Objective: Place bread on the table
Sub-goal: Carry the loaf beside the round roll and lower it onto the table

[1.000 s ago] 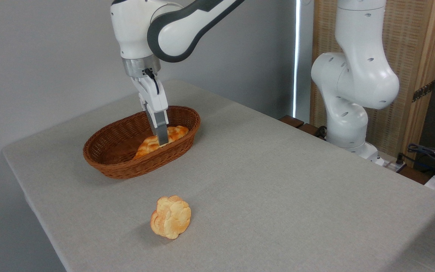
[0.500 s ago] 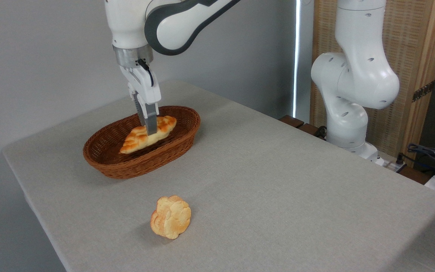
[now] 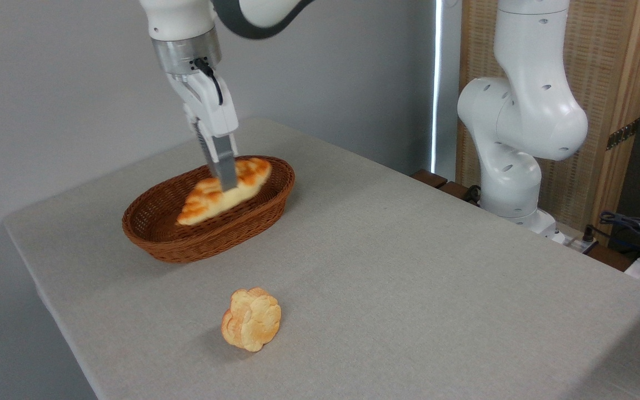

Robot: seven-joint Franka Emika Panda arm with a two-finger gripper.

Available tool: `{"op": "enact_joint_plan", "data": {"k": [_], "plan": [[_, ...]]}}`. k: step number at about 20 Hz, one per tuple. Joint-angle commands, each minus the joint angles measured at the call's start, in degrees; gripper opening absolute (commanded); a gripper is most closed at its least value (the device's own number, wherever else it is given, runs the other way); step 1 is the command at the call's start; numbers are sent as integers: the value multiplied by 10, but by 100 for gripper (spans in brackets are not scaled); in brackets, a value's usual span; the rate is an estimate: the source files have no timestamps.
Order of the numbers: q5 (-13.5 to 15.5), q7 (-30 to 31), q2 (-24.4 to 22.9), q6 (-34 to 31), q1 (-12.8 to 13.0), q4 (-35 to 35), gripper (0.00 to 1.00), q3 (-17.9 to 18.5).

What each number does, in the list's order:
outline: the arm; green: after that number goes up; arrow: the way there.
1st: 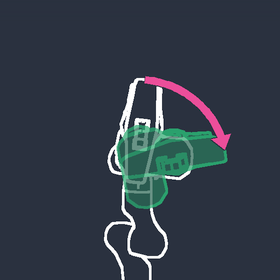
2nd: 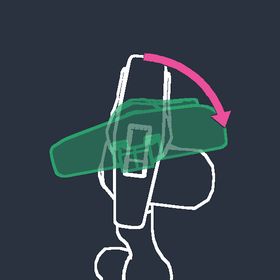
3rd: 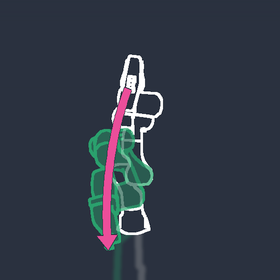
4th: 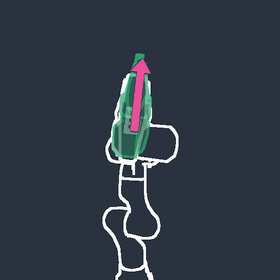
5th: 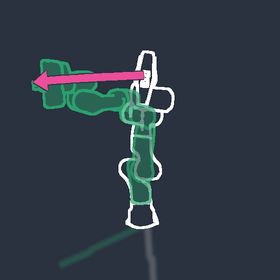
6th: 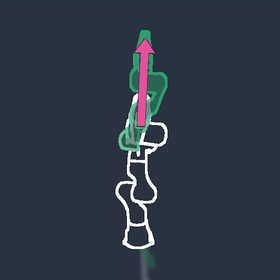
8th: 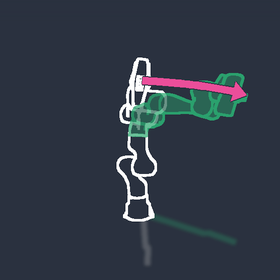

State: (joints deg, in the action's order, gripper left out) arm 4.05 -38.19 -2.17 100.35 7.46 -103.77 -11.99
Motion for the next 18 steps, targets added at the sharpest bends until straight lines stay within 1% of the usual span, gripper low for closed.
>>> {"op": "enact_joint_plan", "data": {"k": [1, 3, 4, 5, 6, 7, 8, 10, 11, 18], "plan": [[-69, -45, -3, -32, -4, -11, 37, 4], [-90, -60, -5, -31, -26, -41, 37, 4], [-103, -65, -7, -27, -31, -54, 40, 4], [-106, -65, -12, -26, -38, -65, 51, 4], [-106, -66, -16, -26, -40, -75, 59, 4], [-107, -65, -20, -26, -40, -84, 74, 4], [-108, -65, -21, -26, -41, -93, 82, 4], [-140, -62, -21, -27, -46, -108, 100, 4], [-143, -60, -21, -27, -46, -112, 100, 4], [-145, -61, -22, -27, -47, -111, 100, 4]]}}
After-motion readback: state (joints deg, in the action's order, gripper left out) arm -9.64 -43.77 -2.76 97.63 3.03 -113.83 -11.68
